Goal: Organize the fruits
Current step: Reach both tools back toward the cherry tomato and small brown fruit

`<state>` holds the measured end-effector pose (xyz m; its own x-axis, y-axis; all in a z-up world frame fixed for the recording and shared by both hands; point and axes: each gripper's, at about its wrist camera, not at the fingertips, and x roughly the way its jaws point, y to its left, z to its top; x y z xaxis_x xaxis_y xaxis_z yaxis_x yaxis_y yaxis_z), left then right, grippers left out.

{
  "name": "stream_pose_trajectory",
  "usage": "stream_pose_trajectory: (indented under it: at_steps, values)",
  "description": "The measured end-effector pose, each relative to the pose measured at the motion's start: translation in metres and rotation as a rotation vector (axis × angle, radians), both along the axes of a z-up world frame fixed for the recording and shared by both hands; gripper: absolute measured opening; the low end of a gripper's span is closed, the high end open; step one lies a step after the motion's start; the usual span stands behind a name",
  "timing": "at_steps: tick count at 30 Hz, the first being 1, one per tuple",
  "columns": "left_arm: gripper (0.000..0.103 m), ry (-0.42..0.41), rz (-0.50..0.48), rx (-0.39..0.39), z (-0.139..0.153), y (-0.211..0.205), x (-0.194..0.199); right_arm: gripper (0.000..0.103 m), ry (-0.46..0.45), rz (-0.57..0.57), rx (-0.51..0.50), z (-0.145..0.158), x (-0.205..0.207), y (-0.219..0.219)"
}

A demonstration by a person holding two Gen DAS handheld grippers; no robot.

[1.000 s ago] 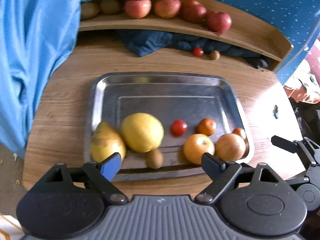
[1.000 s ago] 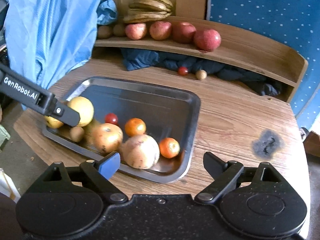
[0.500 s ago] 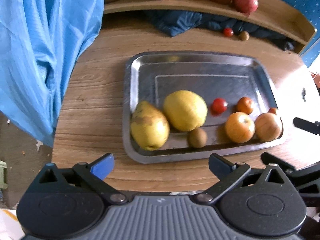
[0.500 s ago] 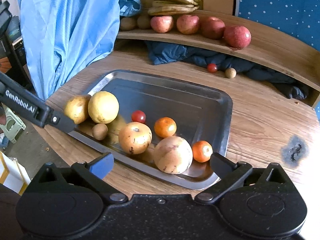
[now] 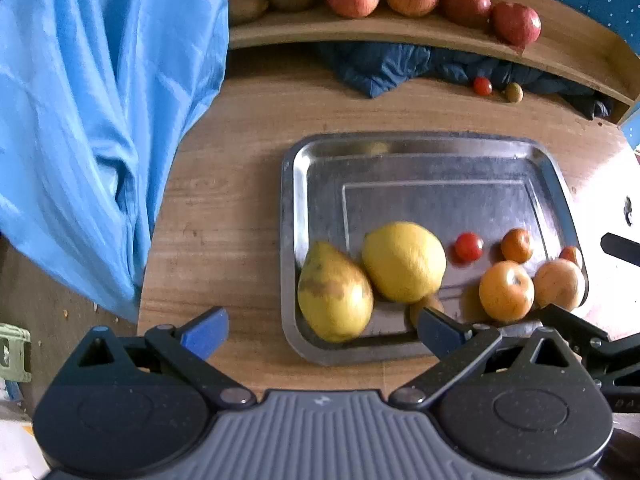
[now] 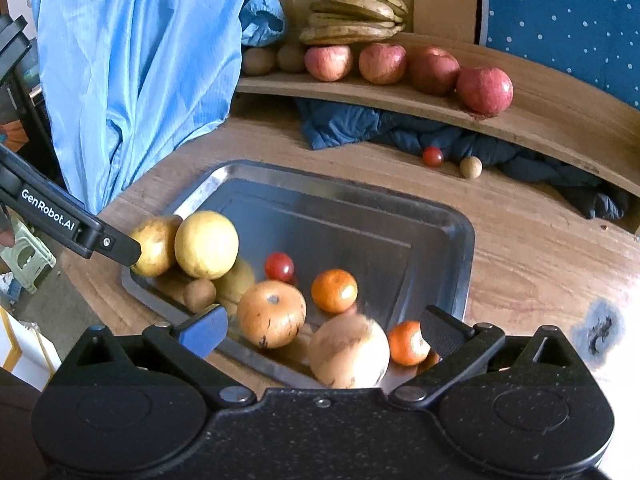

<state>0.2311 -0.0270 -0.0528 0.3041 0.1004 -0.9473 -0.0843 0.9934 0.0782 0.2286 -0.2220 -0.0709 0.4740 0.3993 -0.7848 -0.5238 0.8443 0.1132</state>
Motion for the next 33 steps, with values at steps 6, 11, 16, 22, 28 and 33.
stream_pose_trajectory:
  at_steps: [6,11,16,22,28,33]
  values:
    - [0.103,-0.027,-0.022,0.003,0.007,-0.003,0.020,0.102,-0.027,-0.013,0.002,0.005,0.016,-0.001]
    - [0.103,-0.040,-0.065,0.005,0.009,-0.014,0.040,0.102,-0.042,-0.042,-0.001,0.008,0.029,-0.006]
    - [0.103,-0.044,-0.117,0.008,0.007,-0.027,0.060,0.102,-0.043,-0.087,-0.006,0.007,0.039,-0.015]
    - [0.103,-0.037,-0.181,-0.004,0.003,-0.045,0.080,0.102,-0.023,-0.143,-0.009,0.001,0.047,-0.025]
    - [0.103,-0.027,-0.233,-0.011,-0.004,-0.059,0.097,0.102,-0.010,-0.185,-0.018,-0.004,0.054,-0.030]
    - [0.103,-0.017,-0.255,-0.014,-0.009,-0.065,0.111,0.102,0.000,-0.219,-0.026,-0.008,0.061,-0.033]
